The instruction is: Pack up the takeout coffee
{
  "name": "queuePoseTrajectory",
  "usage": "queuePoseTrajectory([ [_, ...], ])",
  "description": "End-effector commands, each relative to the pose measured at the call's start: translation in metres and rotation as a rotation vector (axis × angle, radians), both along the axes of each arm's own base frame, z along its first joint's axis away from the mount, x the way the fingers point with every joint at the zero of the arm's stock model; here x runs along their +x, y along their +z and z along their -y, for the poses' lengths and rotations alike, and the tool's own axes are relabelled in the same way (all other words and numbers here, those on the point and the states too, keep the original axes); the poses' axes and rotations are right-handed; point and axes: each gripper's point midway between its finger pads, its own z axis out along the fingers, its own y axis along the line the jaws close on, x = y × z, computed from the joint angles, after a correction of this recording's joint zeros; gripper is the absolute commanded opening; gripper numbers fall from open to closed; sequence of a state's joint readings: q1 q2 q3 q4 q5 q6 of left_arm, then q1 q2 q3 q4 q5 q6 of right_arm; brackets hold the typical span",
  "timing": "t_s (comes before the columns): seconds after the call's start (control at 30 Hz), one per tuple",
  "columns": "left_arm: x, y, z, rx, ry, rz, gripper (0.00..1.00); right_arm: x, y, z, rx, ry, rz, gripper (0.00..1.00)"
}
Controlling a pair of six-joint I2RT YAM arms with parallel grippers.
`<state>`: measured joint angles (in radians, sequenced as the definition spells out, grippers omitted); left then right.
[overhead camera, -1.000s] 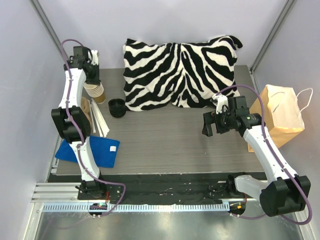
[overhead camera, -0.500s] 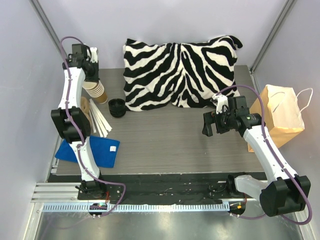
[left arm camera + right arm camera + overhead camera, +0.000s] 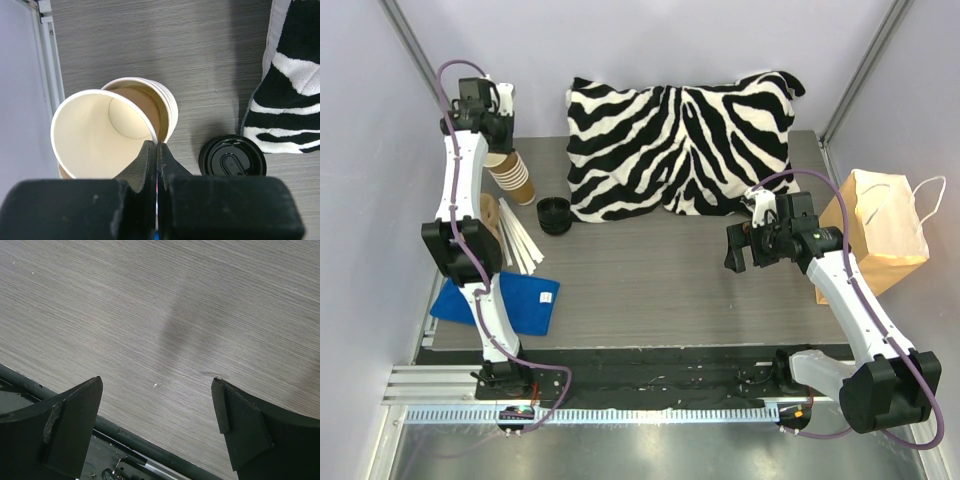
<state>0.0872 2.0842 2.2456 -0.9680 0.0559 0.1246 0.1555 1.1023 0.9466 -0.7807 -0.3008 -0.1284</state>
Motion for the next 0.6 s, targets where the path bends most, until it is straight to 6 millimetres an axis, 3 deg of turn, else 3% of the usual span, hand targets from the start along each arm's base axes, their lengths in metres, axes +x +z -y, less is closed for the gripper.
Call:
queuePoseTrajectory([
  [0.0,-0.003,0.051,-0.004,0.075,-0.033,0.109,0.00,0.008,0.013,-0.003,0.011,0.010,0.056,1.00],
  [0.3,-0.018,0.116,0.003,0.111,-0.074,0.242,0.00,0.009,0.020,-0.006,0.027,0.024,0.066,1.00],
  [0.4,-0.031,0.140,0.015,0.136,-0.107,0.290,0.00,0.009,0.020,-0.006,0.031,0.025,0.067,1.00],
  [0.43,-0.040,0.154,0.027,0.142,-0.139,0.318,0.00,0.009,0.022,-0.007,0.034,0.026,0.069,1.00],
  [0.47,-0.046,0.153,0.036,0.134,-0.173,0.310,0.00,0.009,0.021,-0.007,0.036,0.028,0.066,1.00],
  [0.53,-0.071,0.164,0.077,0.144,-0.293,0.326,0.00,0.010,0.022,-0.008,0.044,0.029,0.066,1.00],
  [0.57,-0.079,0.147,0.091,0.154,-0.335,0.279,0.00,0.010,0.022,-0.008,0.046,0.029,0.064,1.00],
])
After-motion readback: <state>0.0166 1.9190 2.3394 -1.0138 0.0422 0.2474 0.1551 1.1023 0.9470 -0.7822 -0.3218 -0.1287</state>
